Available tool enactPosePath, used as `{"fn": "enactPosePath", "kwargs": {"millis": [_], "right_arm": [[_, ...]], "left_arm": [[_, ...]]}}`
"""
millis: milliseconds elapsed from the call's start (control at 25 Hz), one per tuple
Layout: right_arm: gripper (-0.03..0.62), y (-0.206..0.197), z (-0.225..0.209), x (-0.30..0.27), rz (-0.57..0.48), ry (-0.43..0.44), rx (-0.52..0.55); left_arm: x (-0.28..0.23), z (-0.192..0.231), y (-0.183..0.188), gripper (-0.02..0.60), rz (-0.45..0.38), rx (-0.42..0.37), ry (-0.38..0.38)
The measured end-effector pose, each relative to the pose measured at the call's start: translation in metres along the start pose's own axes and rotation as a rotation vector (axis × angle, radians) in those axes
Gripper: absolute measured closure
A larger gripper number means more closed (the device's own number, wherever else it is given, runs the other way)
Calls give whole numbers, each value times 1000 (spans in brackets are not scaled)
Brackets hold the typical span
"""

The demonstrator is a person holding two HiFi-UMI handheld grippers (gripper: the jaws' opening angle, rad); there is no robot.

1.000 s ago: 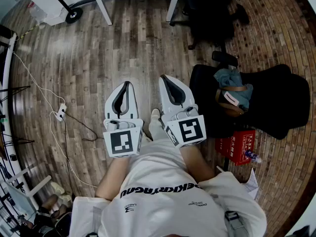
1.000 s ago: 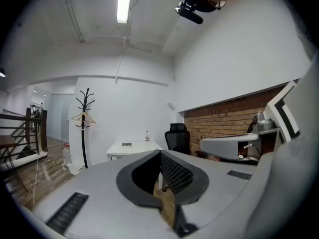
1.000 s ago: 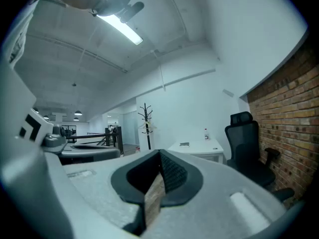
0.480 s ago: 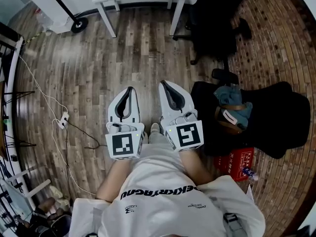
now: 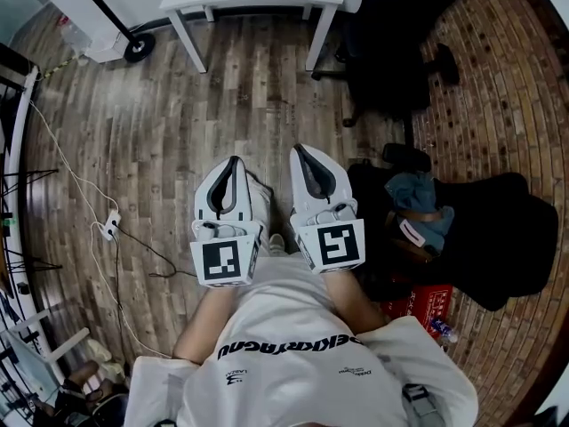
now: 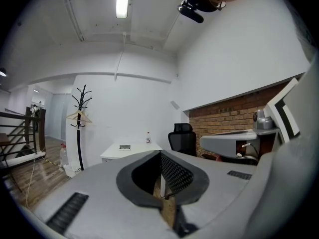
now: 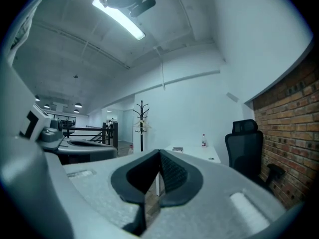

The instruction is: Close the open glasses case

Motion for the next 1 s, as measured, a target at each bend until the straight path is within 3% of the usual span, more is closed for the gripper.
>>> {"fn": "enactPosePath", "kwargs": {"millis": [360, 640, 1000], "right_arm": [[594, 38, -50, -114, -29, -29, 28], [592, 79, -77, -215, -27, -5, 27], [600, 107, -93, -330, 1, -8, -19]], "left_arm": [[-111, 48, 36, 583, -27, -5, -2], [-201, 100, 88, 583, -42, 2, 13], [-285, 174, 110, 583, -35, 19, 24]]}}
Point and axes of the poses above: the fingertips, and each gripper's own axes: x backward along the fingers, z to its left, y out of its top, the point moved 4 cm from there along x, backward along the fingers, and after that the axes turned 10 degrees about z, right-handed, at the moved point
